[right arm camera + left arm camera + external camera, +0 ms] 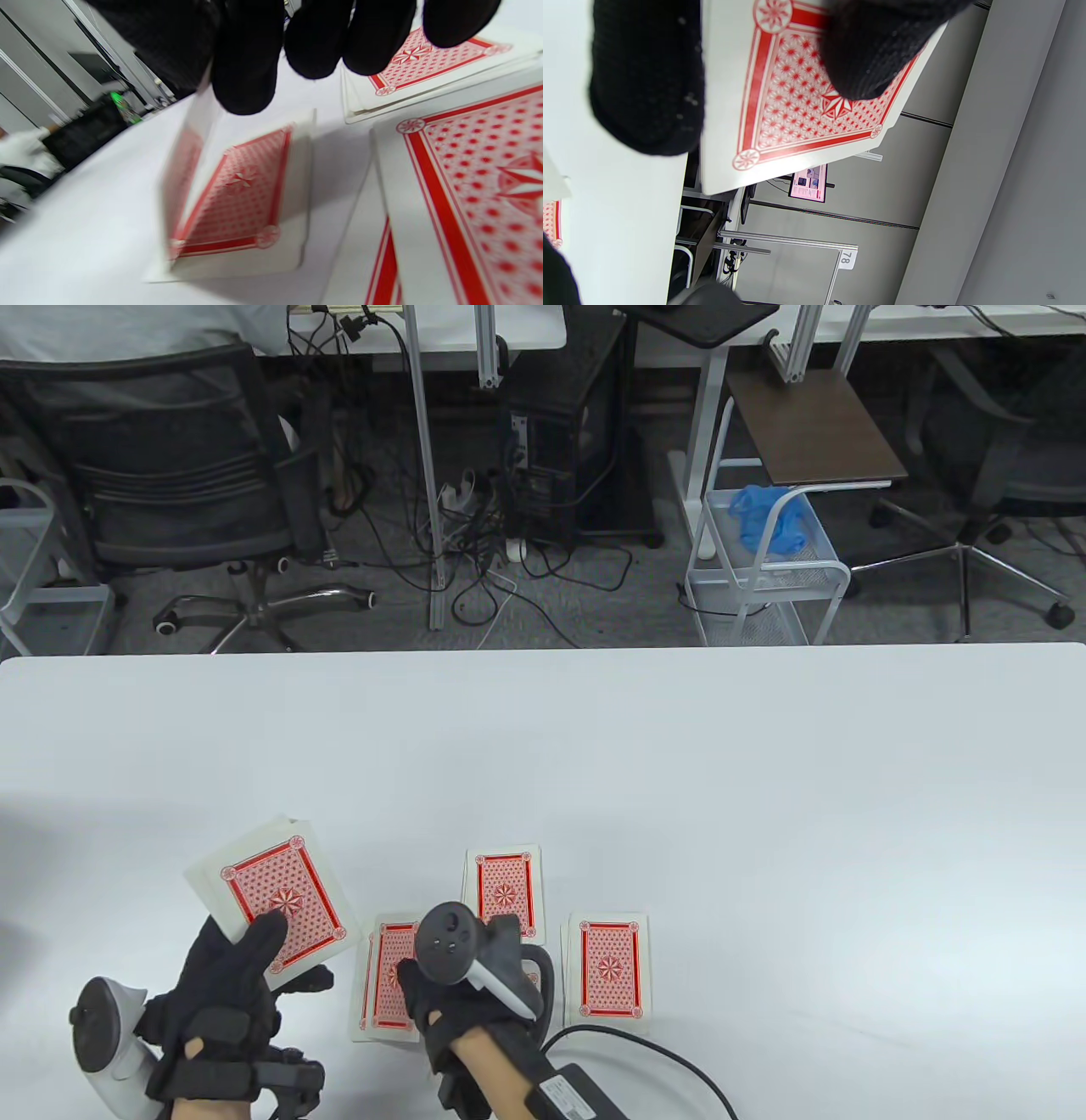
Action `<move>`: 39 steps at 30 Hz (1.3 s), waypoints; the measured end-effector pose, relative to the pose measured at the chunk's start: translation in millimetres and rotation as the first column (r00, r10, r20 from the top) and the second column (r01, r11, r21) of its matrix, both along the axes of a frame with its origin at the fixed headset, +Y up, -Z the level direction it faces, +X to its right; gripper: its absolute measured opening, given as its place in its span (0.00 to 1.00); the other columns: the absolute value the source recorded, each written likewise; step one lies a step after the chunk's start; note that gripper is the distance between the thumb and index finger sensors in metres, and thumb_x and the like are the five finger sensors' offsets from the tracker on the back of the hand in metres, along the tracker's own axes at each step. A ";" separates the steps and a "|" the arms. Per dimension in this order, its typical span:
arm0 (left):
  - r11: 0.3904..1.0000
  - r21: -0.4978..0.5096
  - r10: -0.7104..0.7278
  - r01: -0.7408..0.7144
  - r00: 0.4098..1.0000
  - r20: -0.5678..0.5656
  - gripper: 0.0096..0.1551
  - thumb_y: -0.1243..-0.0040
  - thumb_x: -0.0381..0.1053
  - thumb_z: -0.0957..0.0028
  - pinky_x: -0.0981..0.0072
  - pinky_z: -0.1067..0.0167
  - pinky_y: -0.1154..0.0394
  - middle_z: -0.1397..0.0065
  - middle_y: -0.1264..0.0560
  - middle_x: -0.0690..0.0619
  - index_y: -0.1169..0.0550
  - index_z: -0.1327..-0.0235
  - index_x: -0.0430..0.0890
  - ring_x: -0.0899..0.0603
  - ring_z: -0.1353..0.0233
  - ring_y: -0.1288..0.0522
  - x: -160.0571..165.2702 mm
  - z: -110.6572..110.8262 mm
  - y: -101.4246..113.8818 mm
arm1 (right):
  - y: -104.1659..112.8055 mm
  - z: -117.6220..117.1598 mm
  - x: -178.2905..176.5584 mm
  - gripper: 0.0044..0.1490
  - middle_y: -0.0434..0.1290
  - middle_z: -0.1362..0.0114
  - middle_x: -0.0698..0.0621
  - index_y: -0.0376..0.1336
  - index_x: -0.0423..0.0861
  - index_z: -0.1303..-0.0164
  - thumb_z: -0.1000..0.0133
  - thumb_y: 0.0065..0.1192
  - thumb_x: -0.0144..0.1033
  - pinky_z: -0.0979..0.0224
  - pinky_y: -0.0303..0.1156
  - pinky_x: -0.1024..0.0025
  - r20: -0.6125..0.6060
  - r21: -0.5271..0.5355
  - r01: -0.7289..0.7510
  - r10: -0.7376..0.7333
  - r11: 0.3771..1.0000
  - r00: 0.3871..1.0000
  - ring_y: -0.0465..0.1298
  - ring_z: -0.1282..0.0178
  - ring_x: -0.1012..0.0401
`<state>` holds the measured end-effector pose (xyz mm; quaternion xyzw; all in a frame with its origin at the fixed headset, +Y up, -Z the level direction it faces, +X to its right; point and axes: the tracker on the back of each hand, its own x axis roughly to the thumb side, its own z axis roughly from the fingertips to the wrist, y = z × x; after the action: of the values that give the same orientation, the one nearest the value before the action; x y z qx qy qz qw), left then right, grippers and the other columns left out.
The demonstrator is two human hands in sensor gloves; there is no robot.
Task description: Four-player card dealing with fan arrangement
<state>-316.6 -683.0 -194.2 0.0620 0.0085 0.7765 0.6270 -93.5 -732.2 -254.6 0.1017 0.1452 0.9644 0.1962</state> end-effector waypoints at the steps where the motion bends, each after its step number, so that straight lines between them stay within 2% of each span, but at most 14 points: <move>1: 1.000 -0.004 -0.001 0.001 1.000 -0.003 0.28 0.32 0.52 0.43 0.50 0.61 0.10 0.30 0.16 0.53 0.23 0.29 0.52 0.35 0.39 0.10 -0.3 -0.3 -0.9 | -5.1 -2.5 -8.4 0.25 0.64 0.27 0.29 0.74 0.34 0.44 0.36 0.65 0.42 0.31 0.54 0.20 0.005 0.013 -0.092 0.092 0.996 0.996 0.61 0.27 0.27; 5: 1.000 -0.025 0.008 -0.008 1.000 -0.005 0.28 0.32 0.52 0.43 0.50 0.60 0.10 0.30 0.16 0.53 0.23 0.29 0.52 0.35 0.39 0.11 -2.3 -1.8 -6.3 | -26.0 -3.2 -22.8 0.28 0.67 0.30 0.32 0.75 0.34 0.48 0.38 0.68 0.48 0.31 0.55 0.21 0.002 0.087 -0.352 0.353 0.932 0.935 0.64 0.29 0.29; 7: 0.999 -0.041 0.011 -0.011 1.000 -0.003 0.28 0.32 0.52 0.43 0.50 0.60 0.10 0.30 0.16 0.53 0.23 0.29 0.52 0.35 0.39 0.11 -1.0 -1.9 -9.7 | -27.8 -0.7 -23.7 0.28 0.66 0.29 0.32 0.73 0.37 0.51 0.37 0.64 0.52 0.31 0.56 0.21 -0.016 0.139 -0.422 0.428 0.896 0.903 0.63 0.29 0.30; 9: 0.998 -0.057 0.009 -0.009 1.000 0.005 0.28 0.32 0.52 0.43 0.50 0.60 0.10 0.30 0.16 0.53 0.23 0.29 0.52 0.35 0.39 0.11 2.4 -2.7 -12.6 | -21.7 1.8 -19.8 0.35 0.61 0.25 0.29 0.68 0.35 0.36 0.37 0.64 0.53 0.31 0.54 0.20 -0.028 0.171 -0.379 0.389 0.909 0.921 0.60 0.27 0.28; 11: 0.997 -0.070 -0.015 0.017 0.999 0.029 0.28 0.32 0.52 0.43 0.50 0.60 0.10 0.30 0.15 0.53 0.23 0.29 0.52 0.35 0.38 0.11 7.2 -5.0 -14.7 | -6.8 6.0 -8.3 0.35 0.58 0.22 0.26 0.65 0.36 0.27 0.34 0.56 0.50 0.32 0.56 0.21 -0.041 0.216 -0.187 0.200 0.958 0.979 0.61 0.27 0.28; 13: 0.995 -0.096 -0.032 0.037 0.998 0.052 0.28 0.32 0.52 0.44 0.50 0.62 0.10 0.30 0.15 0.52 0.23 0.29 0.51 0.35 0.40 0.10 14.6 -6.2 -16.1 | 8.8 12.1 6.4 0.33 0.65 0.24 0.28 0.67 0.37 0.28 0.33 0.49 0.46 0.34 0.64 0.24 -0.053 0.298 0.083 -0.071 0.951 0.996 0.70 0.31 0.30; 14: 0.994 -0.102 -0.028 0.037 0.996 0.090 0.28 0.31 0.52 0.44 0.50 0.63 0.09 0.31 0.15 0.51 0.22 0.30 0.50 0.35 0.41 0.10 21.2 -7.2 -15.7 | 19.9 18.6 19.0 0.35 0.73 0.29 0.31 0.68 0.37 0.29 0.34 0.44 0.46 0.39 0.71 0.28 -0.060 0.336 0.253 -0.247 0.907 0.967 0.78 0.39 0.33; 18: 0.996 -0.078 0.069 -0.049 0.960 0.272 0.28 0.32 0.54 0.43 0.52 0.62 0.09 0.31 0.15 0.52 0.23 0.29 0.51 0.36 0.42 0.09 49.8 -10.7 -14.8 | 34.2 41.2 59.5 0.45 0.78 0.35 0.32 0.65 0.33 0.27 0.37 0.31 0.50 0.57 0.85 0.41 -0.111 0.376 0.488 -0.485 0.787 0.868 0.88 0.58 0.45; 21: 0.987 -0.085 0.158 -0.136 0.919 0.362 0.28 0.32 0.53 0.43 0.51 0.60 0.10 0.30 0.15 0.53 0.23 0.29 0.51 0.36 0.40 0.10 70.1 -9.4 -12.7 | 36.1 51.3 86.6 0.47 0.79 0.36 0.33 0.66 0.32 0.28 0.38 0.28 0.51 0.60 0.86 0.44 -0.125 0.355 0.591 -0.589 0.725 0.798 0.89 0.60 0.46; 25: 0.998 -0.053 -0.013 0.033 0.939 0.345 0.28 0.32 0.53 0.43 0.51 0.60 0.09 0.30 0.15 0.54 0.23 0.29 0.52 0.37 0.40 0.10 79.2 -7.7 -12.2 | 43.4 57.5 105.6 0.48 0.79 0.36 0.34 0.66 0.33 0.29 0.38 0.27 0.53 0.59 0.85 0.42 -0.152 0.397 0.696 -0.705 0.598 0.693 0.88 0.59 0.45; 28: 0.998 -0.062 -0.006 0.030 0.932 0.363 0.28 0.32 0.53 0.43 0.51 0.60 0.09 0.30 0.15 0.54 0.23 0.29 0.52 0.36 0.40 0.10 86.3 -7.7 -15.3 | 49.8 62.2 109.7 0.50 0.76 0.32 0.35 0.62 0.32 0.23 0.35 0.37 0.62 0.52 0.82 0.39 -0.181 0.362 0.664 -0.649 0.654 0.738 0.85 0.52 0.42; 30: 0.996 -0.057 -0.043 0.069 0.928 0.369 0.28 0.30 0.52 0.44 0.52 0.60 0.08 0.31 0.15 0.54 0.23 0.30 0.52 0.37 0.40 0.09 91.8 -7.6 -17.1 | 54.5 65.9 108.3 0.51 0.72 0.32 0.37 0.59 0.34 0.23 0.37 0.51 0.67 0.48 0.80 0.38 -0.192 0.457 0.570 -0.550 0.683 0.813 0.82 0.48 0.42; 33: 0.997 -0.057 -0.021 0.047 0.918 0.396 0.28 0.27 0.51 0.47 0.53 0.61 0.07 0.32 0.14 0.56 0.22 0.31 0.53 0.39 0.41 0.08 100.9 -6.8 -19.7 | 61.1 68.3 105.9 0.48 0.69 0.37 0.41 0.57 0.35 0.27 0.38 0.60 0.64 0.42 0.76 0.36 -0.163 0.596 0.376 -0.351 0.710 0.922 0.79 0.44 0.44; 39: 0.998 -0.033 -0.029 0.046 0.924 0.381 0.28 0.26 0.52 0.48 0.54 0.61 0.07 0.33 0.14 0.57 0.21 0.32 0.55 0.39 0.41 0.08 103.9 -6.0 -19.1 | 65.5 70.9 107.8 0.32 0.74 0.50 0.50 0.65 0.41 0.41 0.41 0.65 0.56 0.46 0.80 0.44 -0.171 0.647 0.378 -0.358 0.662 0.918 0.82 0.54 0.53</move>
<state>-212.7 -702.2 -200.2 -0.1028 -0.0985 0.7612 0.6326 14.3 -666.8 -183.7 0.2060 -0.2308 0.8899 0.3352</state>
